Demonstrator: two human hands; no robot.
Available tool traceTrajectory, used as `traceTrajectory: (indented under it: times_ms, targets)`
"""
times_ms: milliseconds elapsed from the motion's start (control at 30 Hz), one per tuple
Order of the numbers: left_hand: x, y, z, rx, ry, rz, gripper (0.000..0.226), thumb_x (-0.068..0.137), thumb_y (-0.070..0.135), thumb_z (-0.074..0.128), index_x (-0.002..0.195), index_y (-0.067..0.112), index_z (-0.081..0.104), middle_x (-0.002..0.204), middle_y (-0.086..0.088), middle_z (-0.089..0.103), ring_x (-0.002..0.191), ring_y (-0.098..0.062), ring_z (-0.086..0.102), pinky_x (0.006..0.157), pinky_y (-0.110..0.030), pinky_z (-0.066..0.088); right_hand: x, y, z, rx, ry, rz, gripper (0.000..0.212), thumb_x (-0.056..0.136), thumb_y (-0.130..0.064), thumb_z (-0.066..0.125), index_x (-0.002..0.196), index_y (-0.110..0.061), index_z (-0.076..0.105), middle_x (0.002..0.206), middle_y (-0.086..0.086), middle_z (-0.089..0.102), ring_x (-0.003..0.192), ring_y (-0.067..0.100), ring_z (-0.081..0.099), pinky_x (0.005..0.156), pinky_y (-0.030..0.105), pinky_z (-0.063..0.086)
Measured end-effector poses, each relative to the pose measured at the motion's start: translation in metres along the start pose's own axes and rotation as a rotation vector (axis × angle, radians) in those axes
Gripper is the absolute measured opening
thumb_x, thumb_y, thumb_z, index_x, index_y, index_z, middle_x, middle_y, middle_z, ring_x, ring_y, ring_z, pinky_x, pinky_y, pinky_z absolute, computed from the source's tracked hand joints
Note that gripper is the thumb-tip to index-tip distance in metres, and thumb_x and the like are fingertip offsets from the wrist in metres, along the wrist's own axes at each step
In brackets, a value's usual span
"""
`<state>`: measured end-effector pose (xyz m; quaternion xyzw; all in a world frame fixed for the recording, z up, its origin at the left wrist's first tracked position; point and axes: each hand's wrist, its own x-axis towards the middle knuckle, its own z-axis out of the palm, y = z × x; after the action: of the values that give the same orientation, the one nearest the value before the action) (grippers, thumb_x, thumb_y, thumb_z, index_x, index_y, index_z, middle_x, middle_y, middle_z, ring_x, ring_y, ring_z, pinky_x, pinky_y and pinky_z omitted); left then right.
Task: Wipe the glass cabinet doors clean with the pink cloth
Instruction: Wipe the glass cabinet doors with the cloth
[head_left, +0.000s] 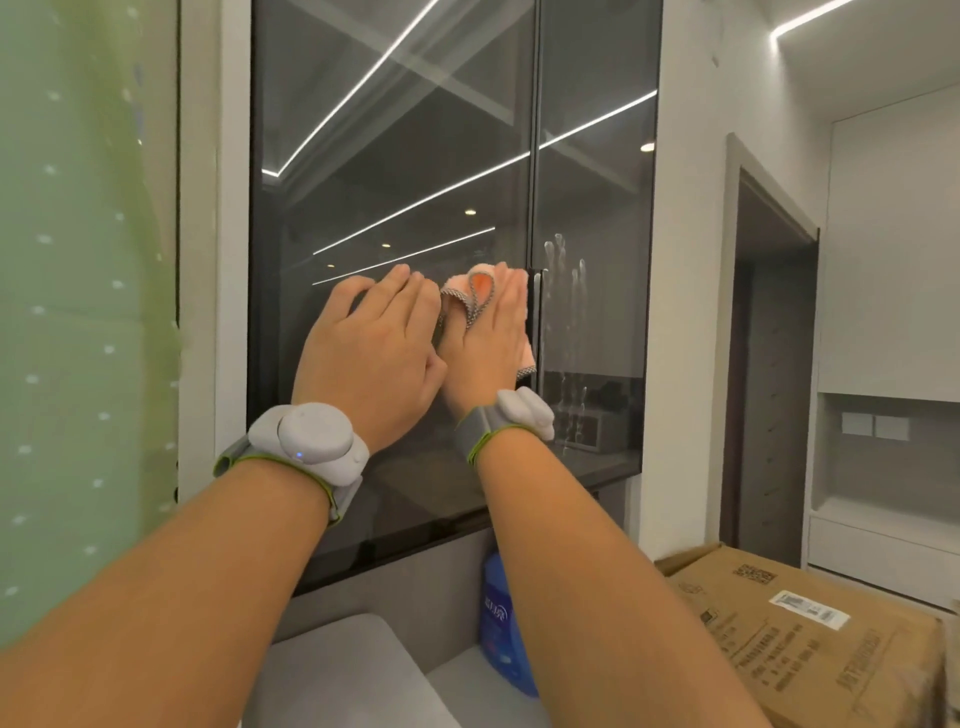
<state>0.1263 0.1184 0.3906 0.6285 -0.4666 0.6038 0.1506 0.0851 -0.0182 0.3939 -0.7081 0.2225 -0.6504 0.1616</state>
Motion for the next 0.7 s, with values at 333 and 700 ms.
traceTrajectory:
  times_ms: [333, 700]
  targets:
    - [-0.004, 0.012, 0.005, 0.019, -0.014, -0.006, 0.051, 0.104, 0.03, 0.033, 0.139, 0.0, 0.056, 0.147, -0.023, 0.059, 0.144, -0.039, 0.049, 0.119, -0.053, 0.034, -0.083, 0.052, 0.007, 0.036, -0.01, 0.124, 0.073, 0.106, -0.047, 0.029, 0.163, -0.02, -0.005, 0.174, -0.004, -0.005, 0.16, 0.01, -0.003, 0.131, 0.039, 0.006]
    - [-0.032, 0.036, 0.027, 0.036, -0.091, 0.073, 0.051, 0.103, 0.031, 0.046, 0.144, 0.002, 0.052, 0.162, -0.026, 0.039, 0.155, -0.043, 0.029, 0.125, -0.056, 0.024, -0.144, 0.105, 0.02, -0.028, 0.106, 0.05, 0.073, 0.099, -0.072, 0.017, 0.156, -0.047, -0.021, 0.168, -0.026, -0.016, 0.16, 0.008, 0.002, 0.128, 0.028, -0.001]
